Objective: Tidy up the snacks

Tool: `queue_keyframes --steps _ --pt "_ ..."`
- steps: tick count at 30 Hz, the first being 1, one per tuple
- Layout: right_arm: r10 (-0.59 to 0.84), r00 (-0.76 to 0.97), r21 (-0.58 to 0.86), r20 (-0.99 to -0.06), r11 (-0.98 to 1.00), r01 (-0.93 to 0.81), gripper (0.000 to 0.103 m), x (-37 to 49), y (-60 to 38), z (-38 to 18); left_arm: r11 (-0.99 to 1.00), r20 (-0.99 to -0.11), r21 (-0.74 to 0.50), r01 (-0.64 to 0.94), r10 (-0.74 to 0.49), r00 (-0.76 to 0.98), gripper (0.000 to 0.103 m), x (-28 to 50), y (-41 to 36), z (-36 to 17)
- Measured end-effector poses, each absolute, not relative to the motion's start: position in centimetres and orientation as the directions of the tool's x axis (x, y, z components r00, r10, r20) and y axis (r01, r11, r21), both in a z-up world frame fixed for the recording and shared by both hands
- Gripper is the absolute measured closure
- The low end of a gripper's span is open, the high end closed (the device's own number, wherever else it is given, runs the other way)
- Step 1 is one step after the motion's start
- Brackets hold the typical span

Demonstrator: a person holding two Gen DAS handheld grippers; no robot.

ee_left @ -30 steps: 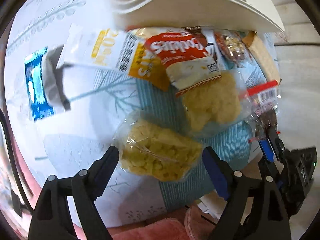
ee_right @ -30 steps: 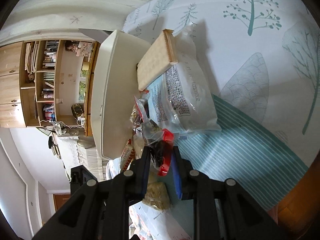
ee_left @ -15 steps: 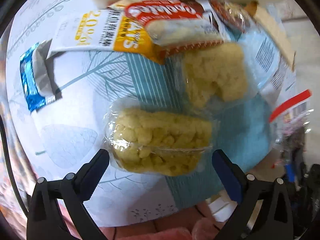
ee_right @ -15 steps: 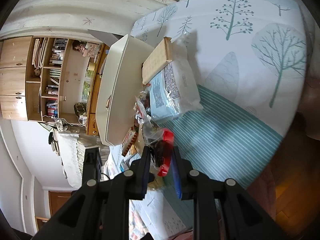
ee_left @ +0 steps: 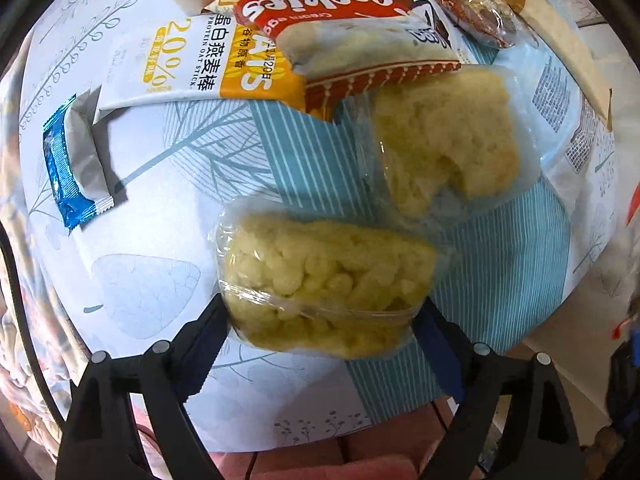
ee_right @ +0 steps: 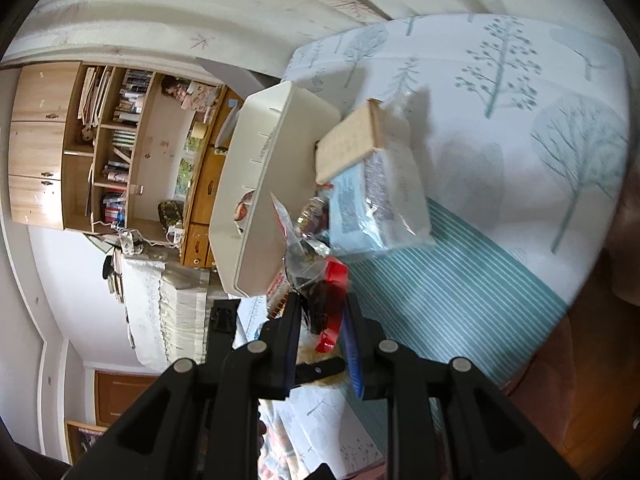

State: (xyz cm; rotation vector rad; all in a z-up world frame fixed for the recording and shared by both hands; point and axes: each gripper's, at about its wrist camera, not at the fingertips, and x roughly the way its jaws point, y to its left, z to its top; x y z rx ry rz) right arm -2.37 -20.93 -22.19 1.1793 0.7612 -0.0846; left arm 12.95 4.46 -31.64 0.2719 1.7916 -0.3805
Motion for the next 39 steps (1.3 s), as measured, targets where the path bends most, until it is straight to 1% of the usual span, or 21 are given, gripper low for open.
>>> queue_keyframes --steps 3,5,6,8,11,13,16,27,34,39 --pt "0.345 0.747 0.805 -0.568 0.423 0.417 0.082 -0.8 -21.5 -21.6 0.920 -0.964 -0.117 0.374 -0.015 -0.265 0.016 13.8 4.4 -31.4" --pt "0.364 0.737 0.803 -0.569 0.440 0.402 0.082 0.5 -21.9 -21.1 0.933 -0.953 -0.110 0.342 -0.001 -0.303 0.017 14.7 5.0 -31.3" --pt "0.375 0.732 0.803 -0.569 0.447 0.395 0.082 1.1 -22.1 -20.8 0.938 -0.946 -0.111 0.328 0.001 -0.325 0.017 16.9 4.6 -31.3" --pt "0.394 0.725 0.804 -0.565 0.459 0.378 0.082 2.1 -22.5 -20.4 0.944 -0.934 -0.132 0.302 -0.016 -0.358 0.017 16.8 5.0 -31.1" --pt "0.421 0.714 0.805 -0.559 0.480 0.348 0.082 3.8 -23.1 -19.5 0.947 -0.923 -0.128 0.295 -0.004 -0.386 0.017 17.1 5.8 -30.6" --pt "0.441 0.705 0.806 -0.555 0.495 0.326 0.082 5.2 -23.5 -19.0 0.948 -0.918 -0.110 0.297 0.017 -0.395 0.017 17.5 6.2 -29.6" --pt "0.469 0.690 0.805 -0.551 0.517 0.292 0.082 7.1 -24.0 -18.1 0.945 -0.926 -0.107 0.308 0.018 -0.377 0.017 18.1 6.2 -27.4" --pt "0.557 0.621 0.787 -0.552 0.594 0.167 0.082 14.1 -25.0 -15.7 0.937 -0.976 -0.151 0.316 -0.091 -0.196 0.017 20.8 4.9 -15.4" --pt "0.582 0.576 0.752 -0.574 0.653 0.090 0.082 17.1 -25.1 -14.9 0.943 -0.988 -0.154 0.296 -0.145 -0.053 0.016 23.3 3.4 -11.1" --pt "0.580 0.546 0.712 -0.604 0.701 0.043 0.082 18.5 -25.5 -14.7 0.957 -0.984 -0.153 0.245 -0.170 0.050 0.016 25.2 2.2 -10.4"
